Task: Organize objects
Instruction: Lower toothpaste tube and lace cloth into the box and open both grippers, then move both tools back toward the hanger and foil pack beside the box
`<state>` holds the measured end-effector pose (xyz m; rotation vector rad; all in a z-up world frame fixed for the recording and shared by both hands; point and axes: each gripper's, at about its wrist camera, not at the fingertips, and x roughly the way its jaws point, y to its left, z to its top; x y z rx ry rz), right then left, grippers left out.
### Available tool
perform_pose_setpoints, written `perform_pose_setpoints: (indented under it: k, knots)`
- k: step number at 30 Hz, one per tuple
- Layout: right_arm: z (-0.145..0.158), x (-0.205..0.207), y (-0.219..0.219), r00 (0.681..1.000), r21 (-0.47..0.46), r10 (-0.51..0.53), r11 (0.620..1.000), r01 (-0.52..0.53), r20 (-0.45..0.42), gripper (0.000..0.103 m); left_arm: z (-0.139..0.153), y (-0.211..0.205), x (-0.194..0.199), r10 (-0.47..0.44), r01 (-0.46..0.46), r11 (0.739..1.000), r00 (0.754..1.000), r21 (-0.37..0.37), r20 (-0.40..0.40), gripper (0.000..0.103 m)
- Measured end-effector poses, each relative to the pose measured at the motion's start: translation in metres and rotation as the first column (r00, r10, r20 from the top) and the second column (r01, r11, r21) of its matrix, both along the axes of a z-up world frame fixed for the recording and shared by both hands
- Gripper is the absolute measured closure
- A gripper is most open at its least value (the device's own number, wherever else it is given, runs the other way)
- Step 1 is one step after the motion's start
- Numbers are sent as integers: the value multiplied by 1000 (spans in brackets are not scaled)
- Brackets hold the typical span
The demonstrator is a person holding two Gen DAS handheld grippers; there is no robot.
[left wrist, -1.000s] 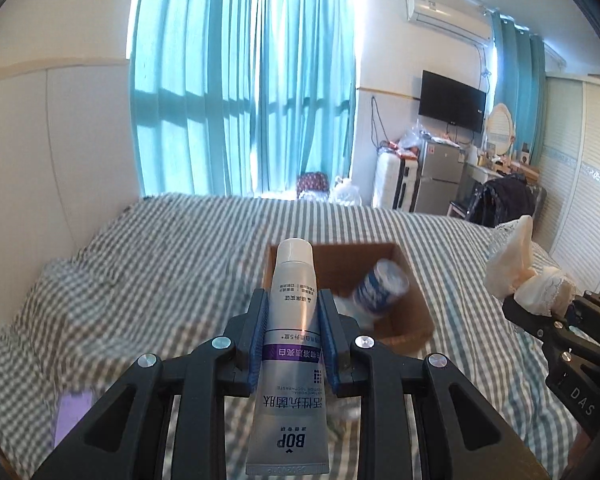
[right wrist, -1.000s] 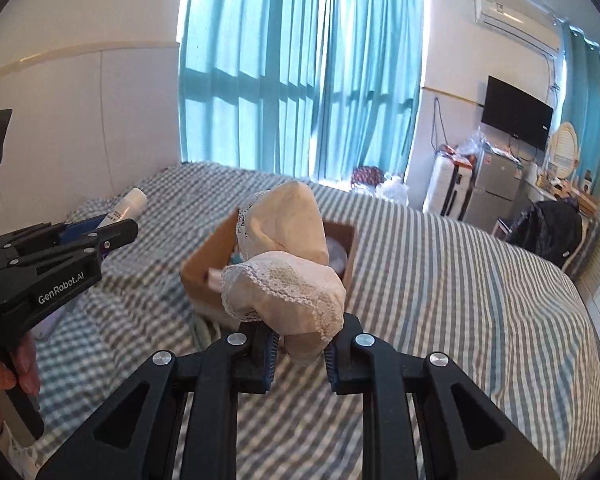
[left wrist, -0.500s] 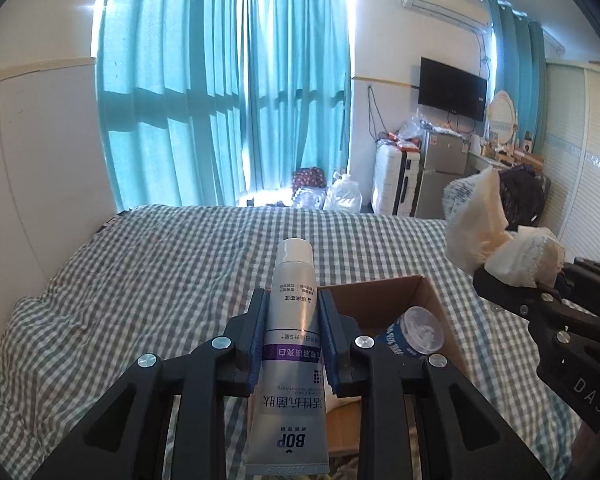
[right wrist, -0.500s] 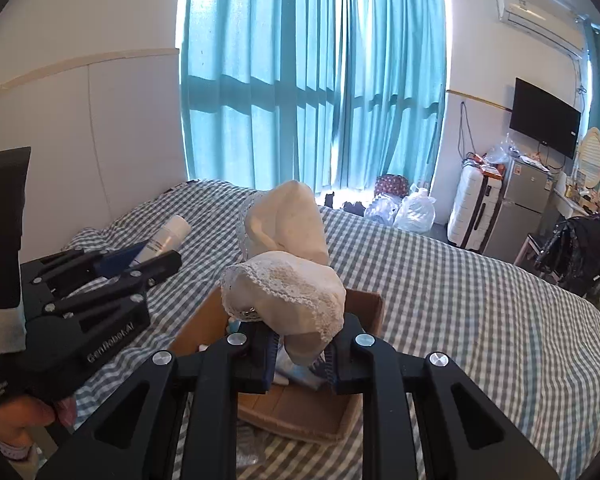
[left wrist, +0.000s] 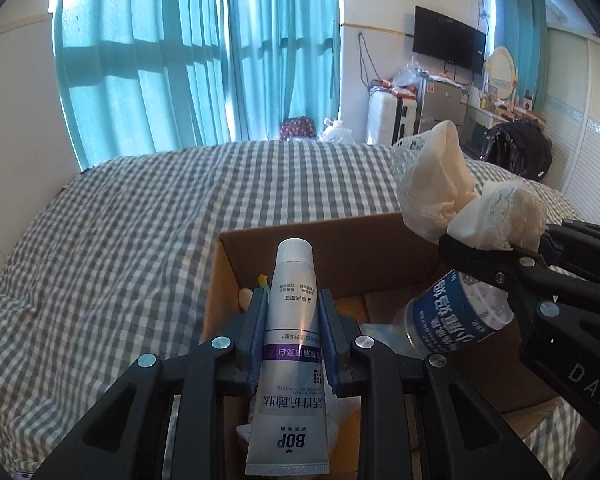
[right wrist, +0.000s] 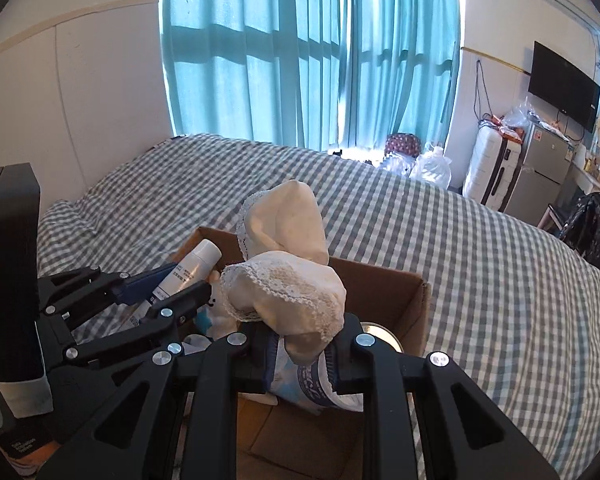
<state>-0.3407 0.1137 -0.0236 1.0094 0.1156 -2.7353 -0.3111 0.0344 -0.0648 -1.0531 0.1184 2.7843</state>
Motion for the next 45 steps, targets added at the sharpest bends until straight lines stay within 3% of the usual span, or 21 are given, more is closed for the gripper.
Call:
perform_pose_setpoints:
  k: [7,9,13,17,21,23,25,34,40,45]
  knots:
    - [-6,-4,4,1000,-25,0,1000,0,-10,80,-11,-5,-1,-9,8,999,1000,34,28,76]
    - [-6,-3,5,1000,-24,-15,1000,15,-13,67,-9,-3,1,-8,7,999,1000,33,25,73]
    - [4,6,12,998,-50,-52,998,50,-27,50,6,-6,12,24,-24,999,1000,48,-2,36]
    - [23,22,18,995,-56,-80,996,77,-55,38,27,-13,29,34,-31,996,999,79,-32,28]
    - [52,51,26,986,-72,-120,991,112,-117,8,55,-18,52,51,-44,996,996,82,-78,15]
    - [68,68,31,981,-76,-139,989,130,-137,7,72,-19,69,62,-54,995,992,78,-108,4]
    - [81,82,34,977,-77,-150,987,140,-151,7,89,-22,86,83,-73,994,986,75,-141,1]
    - [130,173,45,954,-45,-159,987,152,-254,0,126,-45,154,174,-164,984,966,67,-191,0]
    - [119,209,51,952,-9,-169,985,172,-254,0,113,-55,182,234,-230,972,955,42,-180,0]
    - [82,222,54,959,4,-198,979,203,-205,0,83,-61,201,292,-293,956,943,17,-160,0]
